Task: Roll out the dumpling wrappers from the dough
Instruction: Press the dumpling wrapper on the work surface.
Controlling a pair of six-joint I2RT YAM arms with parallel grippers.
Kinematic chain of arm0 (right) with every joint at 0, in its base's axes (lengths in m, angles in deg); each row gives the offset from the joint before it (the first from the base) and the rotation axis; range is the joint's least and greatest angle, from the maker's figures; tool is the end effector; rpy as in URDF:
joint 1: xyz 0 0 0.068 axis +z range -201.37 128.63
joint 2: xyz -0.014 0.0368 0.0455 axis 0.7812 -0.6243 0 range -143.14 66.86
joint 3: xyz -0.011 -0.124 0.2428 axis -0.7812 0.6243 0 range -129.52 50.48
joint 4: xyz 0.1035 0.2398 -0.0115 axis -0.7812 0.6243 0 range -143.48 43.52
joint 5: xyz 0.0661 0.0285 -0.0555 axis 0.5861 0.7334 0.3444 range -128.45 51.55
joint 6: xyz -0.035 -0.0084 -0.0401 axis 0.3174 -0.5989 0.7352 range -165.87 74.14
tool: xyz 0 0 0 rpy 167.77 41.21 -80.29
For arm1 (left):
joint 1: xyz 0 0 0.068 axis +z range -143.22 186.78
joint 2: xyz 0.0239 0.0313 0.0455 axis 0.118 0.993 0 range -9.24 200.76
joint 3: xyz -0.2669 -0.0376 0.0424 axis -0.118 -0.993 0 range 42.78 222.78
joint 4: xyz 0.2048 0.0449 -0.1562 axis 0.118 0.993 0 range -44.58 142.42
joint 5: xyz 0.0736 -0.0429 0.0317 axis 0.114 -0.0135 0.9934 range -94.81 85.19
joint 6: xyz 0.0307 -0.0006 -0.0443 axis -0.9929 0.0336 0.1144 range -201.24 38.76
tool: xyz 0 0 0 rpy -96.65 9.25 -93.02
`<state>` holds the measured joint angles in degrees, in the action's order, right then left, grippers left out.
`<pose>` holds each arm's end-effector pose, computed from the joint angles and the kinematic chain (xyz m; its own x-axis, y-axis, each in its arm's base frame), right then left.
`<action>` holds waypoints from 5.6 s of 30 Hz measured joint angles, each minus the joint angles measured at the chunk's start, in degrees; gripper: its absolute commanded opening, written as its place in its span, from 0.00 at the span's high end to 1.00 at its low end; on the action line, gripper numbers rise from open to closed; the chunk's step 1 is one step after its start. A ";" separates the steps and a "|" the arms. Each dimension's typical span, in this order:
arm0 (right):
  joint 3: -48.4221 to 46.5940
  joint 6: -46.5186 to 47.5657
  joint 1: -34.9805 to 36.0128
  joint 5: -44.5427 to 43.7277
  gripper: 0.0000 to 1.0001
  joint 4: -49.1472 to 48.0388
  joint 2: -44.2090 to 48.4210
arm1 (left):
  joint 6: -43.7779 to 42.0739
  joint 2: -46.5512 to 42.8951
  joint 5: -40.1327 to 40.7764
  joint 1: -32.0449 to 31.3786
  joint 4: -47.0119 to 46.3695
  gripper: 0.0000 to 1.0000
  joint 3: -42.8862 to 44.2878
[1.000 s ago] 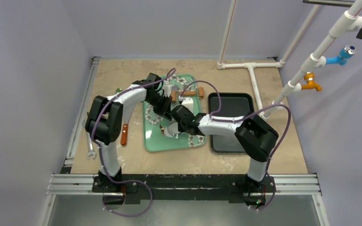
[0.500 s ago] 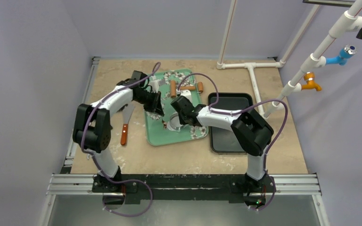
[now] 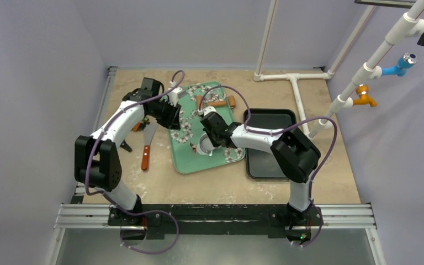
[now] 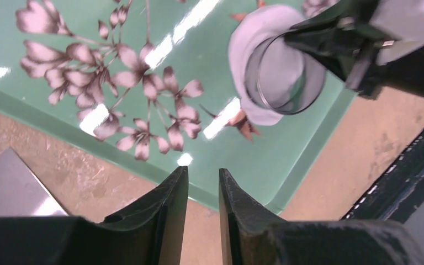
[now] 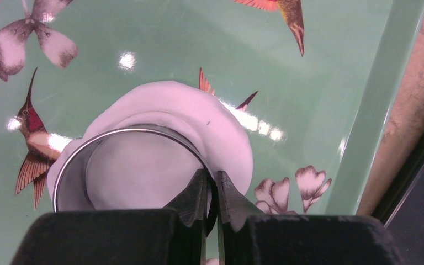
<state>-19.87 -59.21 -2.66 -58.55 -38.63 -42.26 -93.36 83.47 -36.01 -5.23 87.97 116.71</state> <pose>0.2723 0.2916 0.1699 -0.6487 -0.4102 -0.6410 -0.4331 0.8916 -0.1322 0.3228 -0.0875 0.2635 -0.7506 0.3433 -0.5645 0.5919 0.7290 -0.3437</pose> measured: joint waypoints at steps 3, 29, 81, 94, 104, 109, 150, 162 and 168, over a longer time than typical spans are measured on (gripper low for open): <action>1.29 2.29 0.00 1.11 1.00 -1.84 0.61 | -2.80 1.22 4.17 0.00 0.07 0.62 -1.44; -1.20 5.55 1.18 0.09 1.00 0.72 -0.90 | -8.50 11.82 21.75 3.87 -4.26 0.41 1.84; -8.09 26.47 -1.62 16.87 0.45 0.52 -3.23 | -11.52 21.84 23.26 4.13 1.36 0.58 12.20; -7.78 27.98 -1.60 18.38 0.54 0.33 -3.78 | -11.52 21.84 22.45 4.13 1.49 0.60 12.17; -7.72 28.04 -1.64 19.69 0.64 -0.94 -2.01 | -11.52 21.84 22.38 4.13 1.53 0.60 12.17; -7.72 28.35 -1.64 19.69 0.70 -0.92 -2.03 | -11.52 21.84 22.29 4.13 1.73 0.61 12.17; -2.80 26.86 -0.83 13.94 1.00 -7.13 -1.20 | -11.52 21.84 21.11 4.46 2.40 0.63 12.20; -3.67 14.56 3.15 3.41 1.00 -3.02 -1.22 | -11.50 21.86 20.96 4.50 2.56 0.63 12.20; -2.71 9.31 3.43 2.62 1.00 -3.34 -0.59 | -11.50 21.84 20.96 4.50 2.56 0.63 12.20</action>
<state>-22.58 -49.90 0.77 -55.92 -41.97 -42.85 -104.86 105.30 -15.05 -0.73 90.52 128.90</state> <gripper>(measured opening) 0.109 0.367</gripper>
